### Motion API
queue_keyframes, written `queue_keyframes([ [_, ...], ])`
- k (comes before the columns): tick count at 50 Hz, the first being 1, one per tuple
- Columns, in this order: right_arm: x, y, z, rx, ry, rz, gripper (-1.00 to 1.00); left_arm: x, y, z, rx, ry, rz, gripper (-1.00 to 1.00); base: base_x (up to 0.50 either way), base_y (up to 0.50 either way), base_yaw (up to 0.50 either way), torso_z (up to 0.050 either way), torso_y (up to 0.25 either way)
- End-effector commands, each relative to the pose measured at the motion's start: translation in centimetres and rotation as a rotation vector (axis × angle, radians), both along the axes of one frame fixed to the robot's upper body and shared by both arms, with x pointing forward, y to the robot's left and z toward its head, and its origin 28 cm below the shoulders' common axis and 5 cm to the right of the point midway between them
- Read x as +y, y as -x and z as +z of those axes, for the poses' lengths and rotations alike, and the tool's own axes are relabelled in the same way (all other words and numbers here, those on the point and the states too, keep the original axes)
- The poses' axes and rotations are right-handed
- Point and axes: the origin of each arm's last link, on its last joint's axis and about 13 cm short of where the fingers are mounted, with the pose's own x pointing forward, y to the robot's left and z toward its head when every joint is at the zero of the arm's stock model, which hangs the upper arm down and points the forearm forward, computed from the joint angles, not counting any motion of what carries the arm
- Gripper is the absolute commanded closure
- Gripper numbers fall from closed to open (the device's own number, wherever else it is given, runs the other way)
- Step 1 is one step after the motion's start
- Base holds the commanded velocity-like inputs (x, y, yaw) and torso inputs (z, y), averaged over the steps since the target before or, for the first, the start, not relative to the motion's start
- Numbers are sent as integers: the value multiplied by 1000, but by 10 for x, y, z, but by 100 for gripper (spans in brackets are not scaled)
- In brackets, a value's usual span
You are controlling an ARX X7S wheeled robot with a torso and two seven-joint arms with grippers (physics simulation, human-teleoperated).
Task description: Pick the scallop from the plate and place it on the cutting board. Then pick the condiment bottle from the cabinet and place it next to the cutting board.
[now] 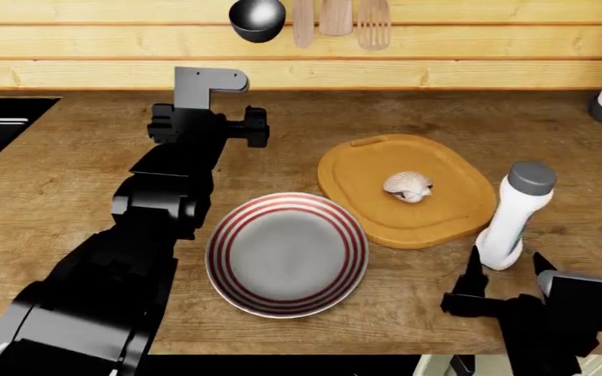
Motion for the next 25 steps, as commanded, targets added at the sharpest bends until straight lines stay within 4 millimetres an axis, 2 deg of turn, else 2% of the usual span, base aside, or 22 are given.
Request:
queue_keyframes([
  [1,6,26,9,12,-10,67,-100,0,0,0,0,-3,1,-100,0,0,0,0,0],
  [10,10,32,23,-31,-10,100,-100,0,0,0,0,-6,0,-100,0,0,0,0,0],
  [17,10,48,52,-127,-1,89,-100,0,0,1,-12,2,6,-100,0,0,0,0,0],
  [21,7,57,58,-152,-2,70,-100,1,-2,6,-87,57,0,-100,0,0,0,0,0],
  [24,6,63,59,-170,-9,60,-100,4,-3,19,-146,129,-27,-100,0,0,0,0,0],
  [25,6,64,60,-178,-13,60,-100,12,4,6,-71,146,2,-100,0,0,0,0,0],
])
